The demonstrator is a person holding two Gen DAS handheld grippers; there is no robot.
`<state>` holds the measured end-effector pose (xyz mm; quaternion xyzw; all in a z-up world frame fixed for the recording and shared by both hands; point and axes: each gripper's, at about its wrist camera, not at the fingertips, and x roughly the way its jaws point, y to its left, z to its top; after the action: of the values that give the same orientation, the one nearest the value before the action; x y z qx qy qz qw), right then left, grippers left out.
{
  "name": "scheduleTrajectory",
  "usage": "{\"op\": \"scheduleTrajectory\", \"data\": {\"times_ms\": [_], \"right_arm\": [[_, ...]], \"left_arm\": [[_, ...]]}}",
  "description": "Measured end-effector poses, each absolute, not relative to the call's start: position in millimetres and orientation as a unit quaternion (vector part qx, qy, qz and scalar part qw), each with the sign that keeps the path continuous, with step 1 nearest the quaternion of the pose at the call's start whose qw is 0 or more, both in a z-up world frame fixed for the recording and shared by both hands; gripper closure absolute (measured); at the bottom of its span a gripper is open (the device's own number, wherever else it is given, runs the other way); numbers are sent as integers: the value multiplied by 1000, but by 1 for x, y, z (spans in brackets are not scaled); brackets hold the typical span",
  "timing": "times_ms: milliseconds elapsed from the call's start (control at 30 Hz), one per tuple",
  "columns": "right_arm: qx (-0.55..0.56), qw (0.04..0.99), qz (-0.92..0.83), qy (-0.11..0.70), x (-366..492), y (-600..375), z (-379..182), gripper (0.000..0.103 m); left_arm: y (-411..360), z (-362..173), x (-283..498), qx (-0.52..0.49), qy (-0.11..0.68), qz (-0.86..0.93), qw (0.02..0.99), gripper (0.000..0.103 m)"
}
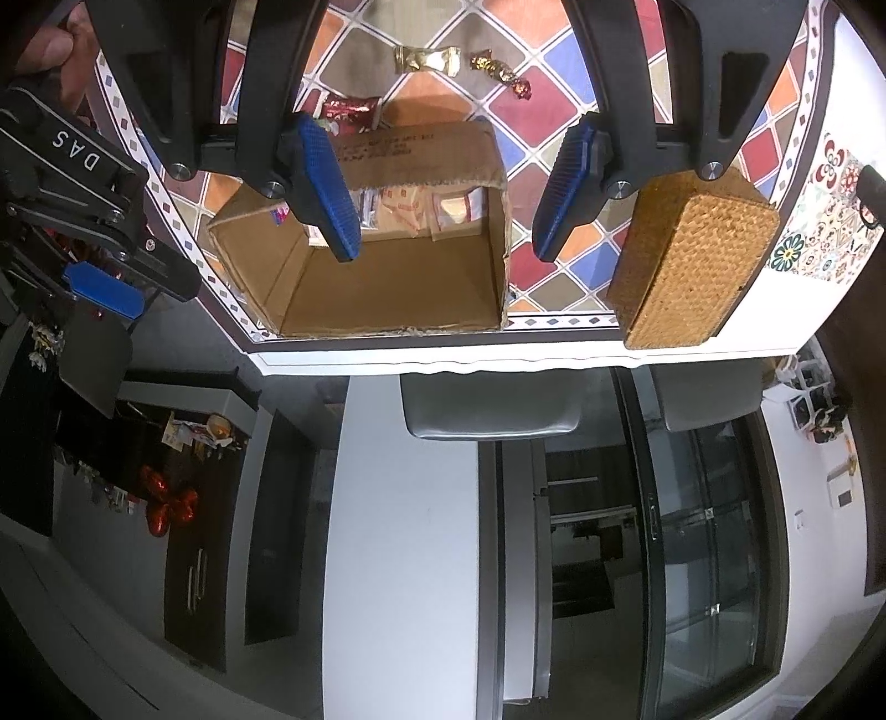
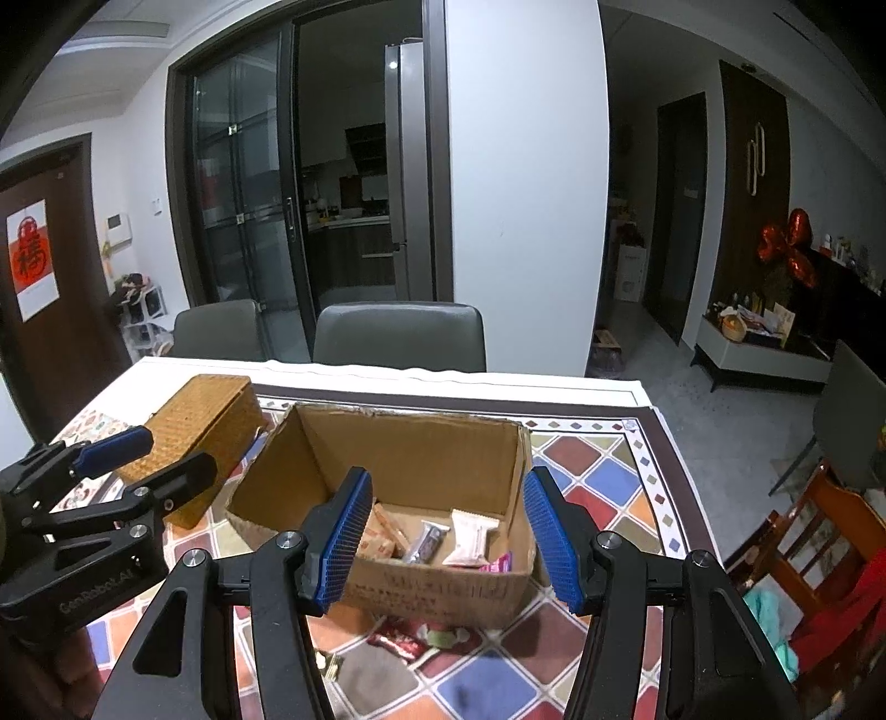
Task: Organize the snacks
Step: 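Move both open tools back from the box toward the candies on the table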
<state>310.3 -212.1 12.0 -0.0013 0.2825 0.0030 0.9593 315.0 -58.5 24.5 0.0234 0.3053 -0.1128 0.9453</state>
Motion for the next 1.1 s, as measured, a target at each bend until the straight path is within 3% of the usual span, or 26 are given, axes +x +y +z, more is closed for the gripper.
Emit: {"op": "scheduleTrajectory", "data": {"times_ms": [1100], "right_arm": [[-28, 949, 42, 313, 291, -183, -25, 45]], "left_arm": [[-27, -17, 287, 10, 341, -76, 937, 39]]}}
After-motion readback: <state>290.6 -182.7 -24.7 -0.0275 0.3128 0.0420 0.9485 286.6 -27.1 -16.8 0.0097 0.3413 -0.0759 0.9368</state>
